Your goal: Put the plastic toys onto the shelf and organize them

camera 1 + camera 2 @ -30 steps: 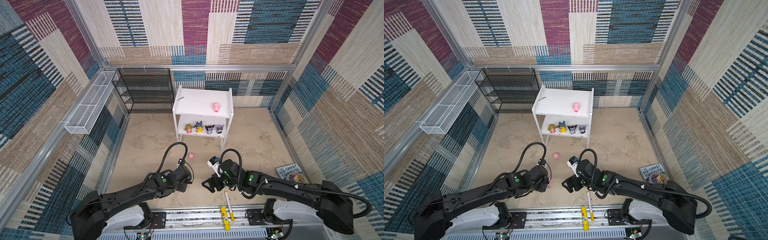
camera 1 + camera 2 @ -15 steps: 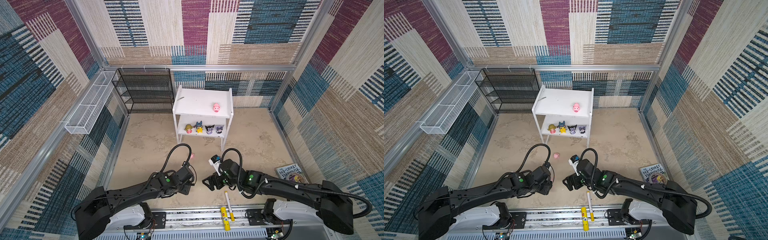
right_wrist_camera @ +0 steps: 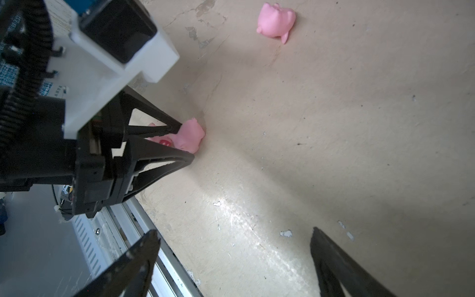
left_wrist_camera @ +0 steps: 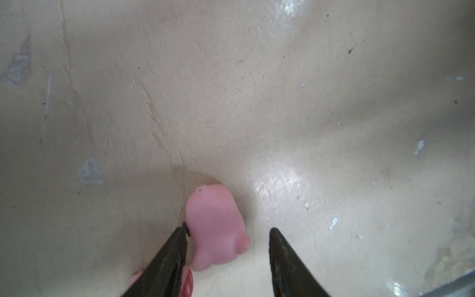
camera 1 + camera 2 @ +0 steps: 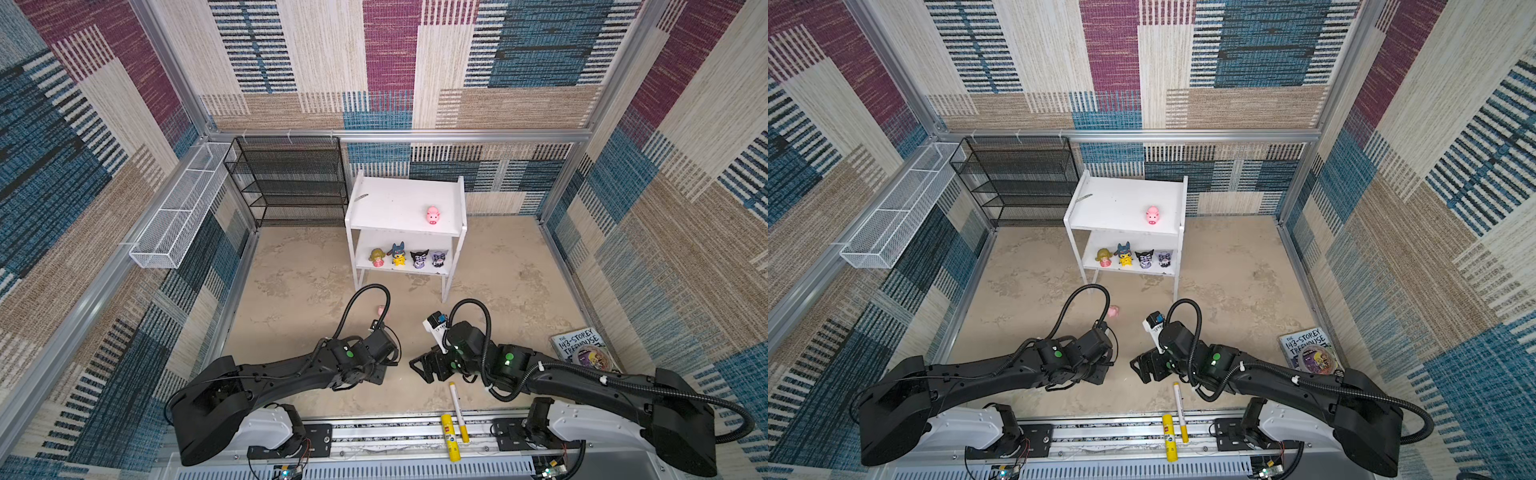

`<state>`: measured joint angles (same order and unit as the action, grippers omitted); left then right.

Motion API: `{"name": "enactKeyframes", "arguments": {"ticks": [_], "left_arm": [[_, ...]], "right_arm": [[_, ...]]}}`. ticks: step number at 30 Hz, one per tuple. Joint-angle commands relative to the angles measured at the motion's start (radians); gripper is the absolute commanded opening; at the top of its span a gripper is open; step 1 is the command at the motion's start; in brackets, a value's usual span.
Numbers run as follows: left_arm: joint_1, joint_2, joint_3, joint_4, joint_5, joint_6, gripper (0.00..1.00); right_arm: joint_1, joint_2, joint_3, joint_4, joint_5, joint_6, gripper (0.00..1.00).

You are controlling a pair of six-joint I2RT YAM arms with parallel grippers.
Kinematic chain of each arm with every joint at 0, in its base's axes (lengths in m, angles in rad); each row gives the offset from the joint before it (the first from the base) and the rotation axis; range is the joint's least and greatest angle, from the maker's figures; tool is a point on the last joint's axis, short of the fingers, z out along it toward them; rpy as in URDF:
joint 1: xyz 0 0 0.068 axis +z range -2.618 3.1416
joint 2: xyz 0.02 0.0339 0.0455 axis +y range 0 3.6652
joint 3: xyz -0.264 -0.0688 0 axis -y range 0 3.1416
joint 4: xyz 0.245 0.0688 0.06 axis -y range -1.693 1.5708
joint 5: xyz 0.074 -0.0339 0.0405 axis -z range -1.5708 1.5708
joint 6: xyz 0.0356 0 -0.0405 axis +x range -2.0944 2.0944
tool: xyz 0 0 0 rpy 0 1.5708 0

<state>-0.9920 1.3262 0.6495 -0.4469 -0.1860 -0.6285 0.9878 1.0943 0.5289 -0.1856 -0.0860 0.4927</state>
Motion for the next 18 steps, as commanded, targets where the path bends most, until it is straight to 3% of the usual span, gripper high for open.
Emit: {"name": "enactKeyframes", "arguments": {"ticks": [1,18], "left_arm": [[-0.002,0.026,0.019,-0.007,-0.034,0.003,0.48],[-0.002,0.048,0.046,-0.015,-0.032,0.047,0.38]], "right_arm": [[0.002,-0.008,-0.006,0.012,0.013,0.001,0.93],[0.002,-0.014,-0.003,0.008,0.01,-0.008,0.93]]}}
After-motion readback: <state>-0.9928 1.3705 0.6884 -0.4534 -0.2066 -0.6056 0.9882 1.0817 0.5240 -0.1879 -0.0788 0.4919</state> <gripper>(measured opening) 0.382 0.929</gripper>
